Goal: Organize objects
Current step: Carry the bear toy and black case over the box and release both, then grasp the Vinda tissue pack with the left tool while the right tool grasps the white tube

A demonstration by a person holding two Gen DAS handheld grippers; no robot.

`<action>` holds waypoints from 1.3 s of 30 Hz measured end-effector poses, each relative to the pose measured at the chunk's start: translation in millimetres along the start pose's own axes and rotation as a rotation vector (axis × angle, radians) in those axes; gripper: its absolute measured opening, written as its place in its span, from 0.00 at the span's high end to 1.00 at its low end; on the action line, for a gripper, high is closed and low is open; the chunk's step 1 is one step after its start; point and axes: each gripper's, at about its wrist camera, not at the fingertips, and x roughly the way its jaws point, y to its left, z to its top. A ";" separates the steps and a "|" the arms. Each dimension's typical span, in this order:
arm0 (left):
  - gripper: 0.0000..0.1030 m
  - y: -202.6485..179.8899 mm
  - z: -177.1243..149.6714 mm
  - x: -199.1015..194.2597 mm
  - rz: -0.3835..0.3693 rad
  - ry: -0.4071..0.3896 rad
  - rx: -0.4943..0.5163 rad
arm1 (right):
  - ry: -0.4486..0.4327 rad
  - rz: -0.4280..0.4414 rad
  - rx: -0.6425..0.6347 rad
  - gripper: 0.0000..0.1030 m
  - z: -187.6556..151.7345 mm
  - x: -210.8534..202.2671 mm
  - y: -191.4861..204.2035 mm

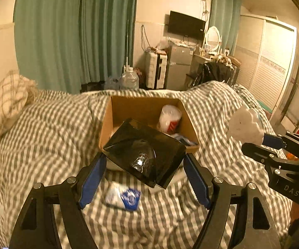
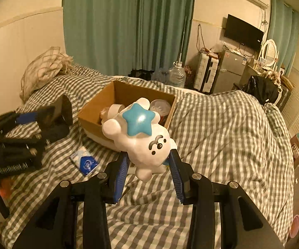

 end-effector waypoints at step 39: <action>0.01 42.5 66.4 82.8 0.172 0.006 0.043 | -0.081 0.001 0.048 0.22 127.2 90.5 -44.0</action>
